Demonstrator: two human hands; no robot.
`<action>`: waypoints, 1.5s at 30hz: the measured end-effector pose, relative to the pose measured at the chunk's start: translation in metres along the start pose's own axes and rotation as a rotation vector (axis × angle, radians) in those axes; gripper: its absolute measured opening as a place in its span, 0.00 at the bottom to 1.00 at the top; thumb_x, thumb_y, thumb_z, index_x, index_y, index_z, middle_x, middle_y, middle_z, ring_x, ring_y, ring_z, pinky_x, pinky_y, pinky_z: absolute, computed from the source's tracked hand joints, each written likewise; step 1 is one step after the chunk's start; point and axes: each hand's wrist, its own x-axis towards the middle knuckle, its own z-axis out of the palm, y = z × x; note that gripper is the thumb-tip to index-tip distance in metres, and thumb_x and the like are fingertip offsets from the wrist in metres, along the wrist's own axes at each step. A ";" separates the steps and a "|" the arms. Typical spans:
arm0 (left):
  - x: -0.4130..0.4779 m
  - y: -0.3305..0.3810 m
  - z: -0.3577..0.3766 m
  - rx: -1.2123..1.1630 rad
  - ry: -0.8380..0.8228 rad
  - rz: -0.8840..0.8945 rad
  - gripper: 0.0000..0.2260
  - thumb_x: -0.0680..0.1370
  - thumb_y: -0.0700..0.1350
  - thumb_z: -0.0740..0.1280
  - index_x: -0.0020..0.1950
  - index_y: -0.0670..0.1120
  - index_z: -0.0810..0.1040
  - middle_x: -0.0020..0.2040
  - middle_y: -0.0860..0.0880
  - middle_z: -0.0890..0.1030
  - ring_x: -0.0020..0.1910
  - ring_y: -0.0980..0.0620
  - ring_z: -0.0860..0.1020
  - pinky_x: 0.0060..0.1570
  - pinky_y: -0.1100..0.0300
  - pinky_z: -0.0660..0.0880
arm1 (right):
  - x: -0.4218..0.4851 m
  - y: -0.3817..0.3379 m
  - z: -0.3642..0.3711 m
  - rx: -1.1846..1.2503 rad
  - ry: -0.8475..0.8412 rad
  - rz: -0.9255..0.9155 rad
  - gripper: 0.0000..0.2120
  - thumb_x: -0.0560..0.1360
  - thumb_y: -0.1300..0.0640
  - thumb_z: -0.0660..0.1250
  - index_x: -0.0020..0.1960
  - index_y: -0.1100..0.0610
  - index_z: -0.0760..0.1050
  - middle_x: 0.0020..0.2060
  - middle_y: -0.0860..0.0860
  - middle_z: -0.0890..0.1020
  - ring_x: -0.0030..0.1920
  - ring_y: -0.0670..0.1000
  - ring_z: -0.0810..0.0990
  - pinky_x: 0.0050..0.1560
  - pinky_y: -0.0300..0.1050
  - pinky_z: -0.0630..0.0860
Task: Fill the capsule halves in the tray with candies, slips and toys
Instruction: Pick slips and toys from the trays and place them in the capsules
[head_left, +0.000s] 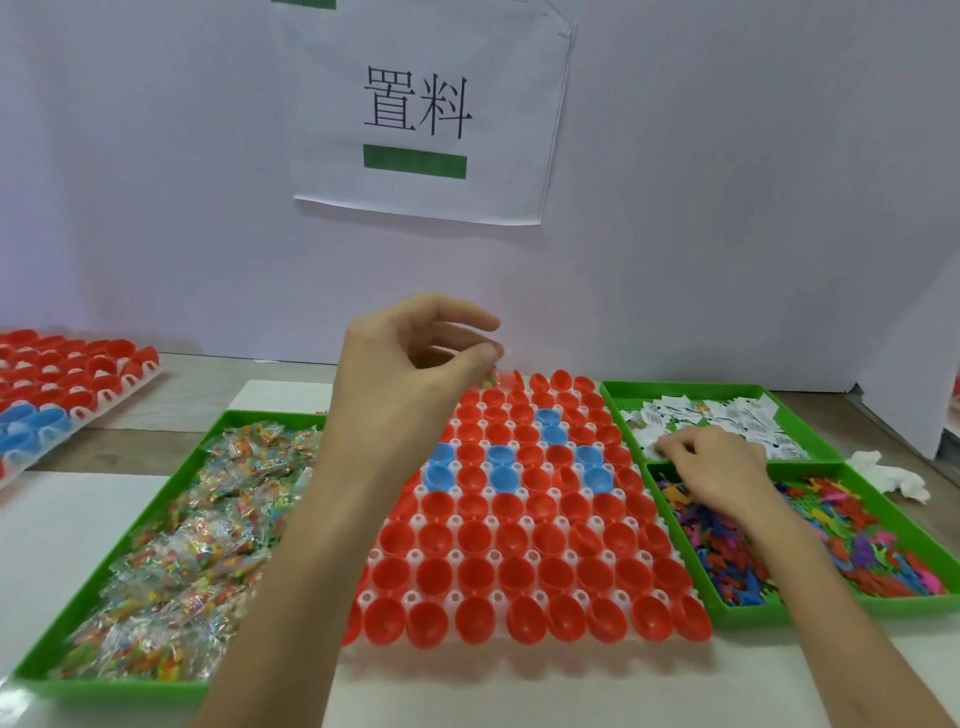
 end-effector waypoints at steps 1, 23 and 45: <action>0.000 0.000 0.001 -0.024 -0.001 -0.005 0.07 0.75 0.40 0.75 0.47 0.53 0.84 0.41 0.55 0.86 0.40 0.58 0.84 0.40 0.70 0.78 | 0.002 0.001 -0.001 0.006 0.002 0.006 0.21 0.84 0.48 0.56 0.52 0.59 0.84 0.50 0.54 0.86 0.47 0.53 0.81 0.53 0.48 0.61; -0.017 -0.004 0.036 -0.288 -0.129 -0.248 0.11 0.78 0.34 0.69 0.56 0.47 0.85 0.34 0.59 0.81 0.43 0.50 0.86 0.47 0.63 0.82 | -0.030 -0.046 -0.062 1.022 0.258 -0.086 0.09 0.73 0.61 0.75 0.52 0.52 0.84 0.39 0.51 0.86 0.37 0.48 0.85 0.40 0.29 0.77; -0.019 -0.012 0.047 -0.404 -0.079 -0.339 0.04 0.77 0.40 0.71 0.48 0.45 0.86 0.43 0.44 0.87 0.45 0.46 0.87 0.44 0.61 0.82 | -0.035 -0.037 -0.092 1.180 0.069 -0.103 0.07 0.68 0.53 0.76 0.45 0.52 0.84 0.38 0.49 0.86 0.40 0.45 0.84 0.45 0.37 0.79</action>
